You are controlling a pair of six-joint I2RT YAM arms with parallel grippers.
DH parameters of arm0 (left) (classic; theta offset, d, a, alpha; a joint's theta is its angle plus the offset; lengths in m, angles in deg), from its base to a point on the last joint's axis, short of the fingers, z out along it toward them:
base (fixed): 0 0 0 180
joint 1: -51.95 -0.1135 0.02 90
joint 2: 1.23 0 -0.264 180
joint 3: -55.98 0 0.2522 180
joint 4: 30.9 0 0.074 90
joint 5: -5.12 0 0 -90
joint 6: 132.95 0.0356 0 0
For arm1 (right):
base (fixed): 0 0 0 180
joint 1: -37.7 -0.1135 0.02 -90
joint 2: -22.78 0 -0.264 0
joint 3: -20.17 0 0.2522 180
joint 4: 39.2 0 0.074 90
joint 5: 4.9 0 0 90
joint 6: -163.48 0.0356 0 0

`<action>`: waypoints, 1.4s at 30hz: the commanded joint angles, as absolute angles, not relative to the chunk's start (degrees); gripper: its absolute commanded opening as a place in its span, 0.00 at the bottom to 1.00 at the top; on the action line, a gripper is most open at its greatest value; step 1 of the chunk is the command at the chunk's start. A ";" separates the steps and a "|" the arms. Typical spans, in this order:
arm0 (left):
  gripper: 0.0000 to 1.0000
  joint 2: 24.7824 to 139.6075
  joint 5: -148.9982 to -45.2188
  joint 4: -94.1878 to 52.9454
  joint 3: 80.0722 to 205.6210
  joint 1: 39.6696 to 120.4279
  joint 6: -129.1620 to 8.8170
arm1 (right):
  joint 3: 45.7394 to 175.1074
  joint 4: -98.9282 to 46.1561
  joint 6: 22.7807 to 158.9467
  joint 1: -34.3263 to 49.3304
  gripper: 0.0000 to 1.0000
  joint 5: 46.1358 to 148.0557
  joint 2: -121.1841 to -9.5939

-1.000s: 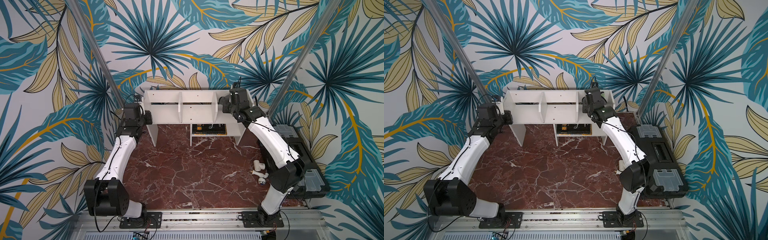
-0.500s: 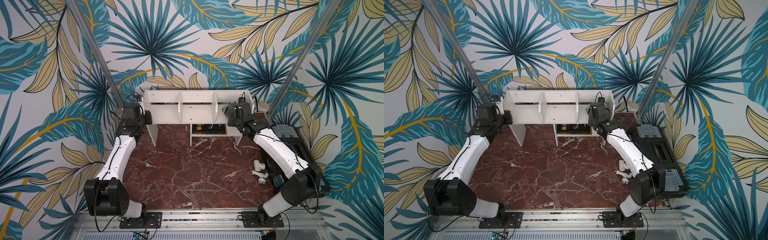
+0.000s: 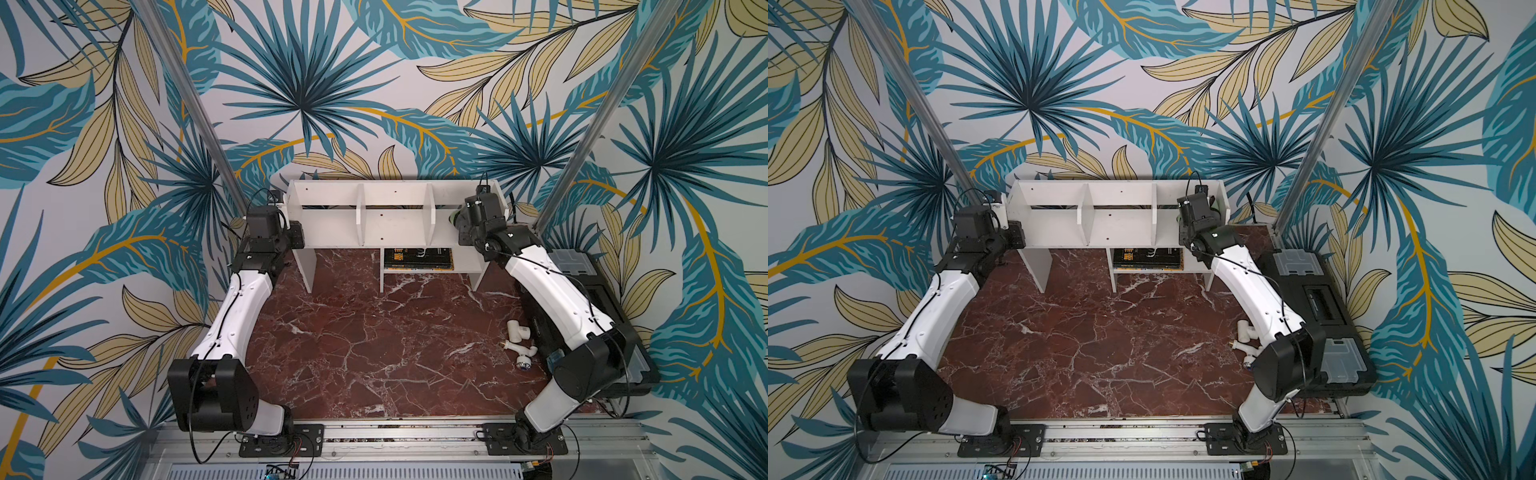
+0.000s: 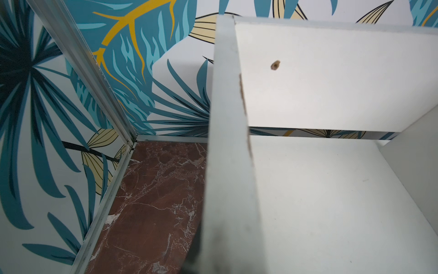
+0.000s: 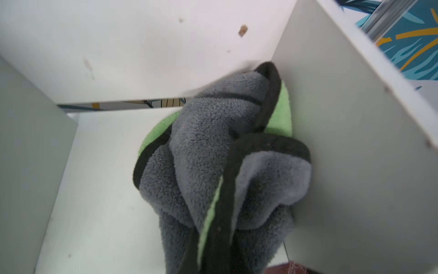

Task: Wipe the bookshelf clean with a cloth
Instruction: Hold the shelf at the center of the board.

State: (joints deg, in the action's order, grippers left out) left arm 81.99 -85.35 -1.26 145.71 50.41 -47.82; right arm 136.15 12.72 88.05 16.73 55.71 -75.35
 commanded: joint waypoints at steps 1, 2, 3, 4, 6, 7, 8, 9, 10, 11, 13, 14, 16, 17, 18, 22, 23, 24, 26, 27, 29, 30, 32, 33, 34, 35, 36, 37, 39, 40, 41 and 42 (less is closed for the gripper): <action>0.00 83.68 -83.13 2.47 146.50 48.75 -51.74 | 140.41 14.51 88.29 16.20 0.00 60.02 -78.55; 0.00 83.84 -83.13 2.49 146.47 48.70 -51.80 | 140.71 13.22 88.91 16.05 0.00 62.84 -78.94; 0.00 83.85 -83.23 2.45 146.47 48.71 -51.83 | 140.59 11.61 89.53 15.76 0.00 65.72 -79.09; 0.00 83.98 -83.34 2.40 146.47 48.75 -51.90 | 140.14 10.11 89.99 15.42 0.00 67.64 -79.01; 0.00 83.99 -83.32 2.46 146.47 48.73 -52.00 | 137.54 6.92 90.45 14.39 0.00 70.88 -77.94; 0.00 84.00 -83.46 2.46 146.52 48.70 -52.01 | 136.10 6.01 90.70 13.95 0.00 71.13 -77.16; 0.00 84.03 -83.56 2.44 146.58 48.66 -52.09 | 134.39 5.60 91.19 13.65 0.00 71.05 -76.27; 0.00 84.20 -83.76 2.46 146.51 48.69 -52.29 | 132.35 5.43 91.65 13.59 0.00 71.08 -75.14; 0.00 84.28 -83.97 2.34 146.47 48.66 -52.51 | 130.20 5.16 91.90 13.57 0.00 71.10 -73.57; 0.00 84.38 -84.13 2.44 146.56 48.63 -52.53 | 127.08 4.57 91.90 13.57 0.00 71.04 -71.60; 0.00 84.34 -83.96 2.30 146.48 48.61 -52.51 | 121.12 3.69 90.87 13.54 0.00 69.67 -67.48; 0.00 84.35 -83.82 2.42 146.46 48.65 -52.53 | 118.30 3.44 89.59 13.54 0.00 67.55 -64.97; 0.00 84.37 -83.79 2.43 146.41 48.69 -52.59 | 117.27 5.58 87.47 13.84 0.00 62.17 -62.99; 0.00 84.46 -83.99 2.33 146.49 48.54 -52.71 | 118.23 7.48 86.30 13.90 0.00 59.30 -62.55; 0.00 84.58 -84.04 2.37 146.47 48.61 -52.79 | 119.69 9.62 85.27 13.93 0.00 55.60 -62.35; 0.00 84.56 -83.83 2.44 146.44 48.61 -52.57 | 127.36 13.74 82.02 14.31 0.00 44.01 -62.56; 0.00 84.62 -83.67 2.53 146.47 48.54 -52.52 | 129.73 14.00 81.14 14.44 0.00 42.58 -62.77; 0.00 84.65 -83.58 2.51 146.47 48.52 -52.47 | 132.26 14.01 80.48 14.57 0.00 41.52 -63.27; 0.00 84.79 -83.72 2.63 146.64 48.53 -52.47 | 137.43 14.10 79.12 14.81 0.00 41.10 -64.86; 0.00 84.65 -83.53 2.61 146.63 48.56 -52.46 | 140.46 14.57 78.65 14.84 0.00 40.93 -66.06; 0.00 84.46 -83.10 2.63 146.54 48.54 -52.15 | 145.96 16.47 78.11 15.02 0.00 39.96 -69.25; 0.00 84.51 -83.08 2.64 146.52 48.45 -52.17 | 147.96 17.57 77.99 15.11 0.00 39.42 -70.81; 0.00 84.59 -83.37 2.61 146.63 48.30 -52.28 | 148.30 18.58 78.33 15.36 0.00 38.20 -72.26; 0.00 84.47 -83.34 2.64 146.56 48.26 -52.36 | 146.66 18.70 79.09 15.45 0.00 37.99 -72.01; 0.00 84.33 -83.21 2.67 146.47 48.28 -52.35 | 144.23 18.60 80.24 15.67 0.00 38.24 -71.34; 0.00 84.26 -82.94 2.57 146.50 48.28 -52.33 | 140.59 17.80 81.73 15.86 0.00 39.49 -69.86; 0.00 84.21 -82.77 2.64 146.44 48.27 -52.33 | 136.69 16.77 83.15 15.91 0.00 41.12 -68.02; 0.00 84.29 -82.81 2.74 146.48 48.26 -52.46 | 133.62 16.03 84.53 15.91 0.00 42.64 -66.44; 0.00 84.66 -83.38 2.72 146.58 48.19 -52.81 | 127.50 15.35 87.78 15.91 0.00 46.22 -62.79; 0.00 84.72 -83.55 2.73 146.71 48.22 -52.97 | 125.30 15.10 89.10 15.91 0.00 48.00 -61.00; 0.00 84.75 -83.63 2.70 146.70 48.23 -53.06 | 122.97 14.41 90.50 15.87 0.00 50.24 -58.90; 0.00 84.75 -83.52 2.77 146.73 48.20 -52.95 | 120.82 13.58 91.54 15.78 0.00 52.77 -57.26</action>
State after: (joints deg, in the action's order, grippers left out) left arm 82.27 -85.85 -1.26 145.95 50.12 -47.82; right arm 124.93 13.68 85.86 15.73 46.38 -63.42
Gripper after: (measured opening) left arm 0.166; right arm 0.083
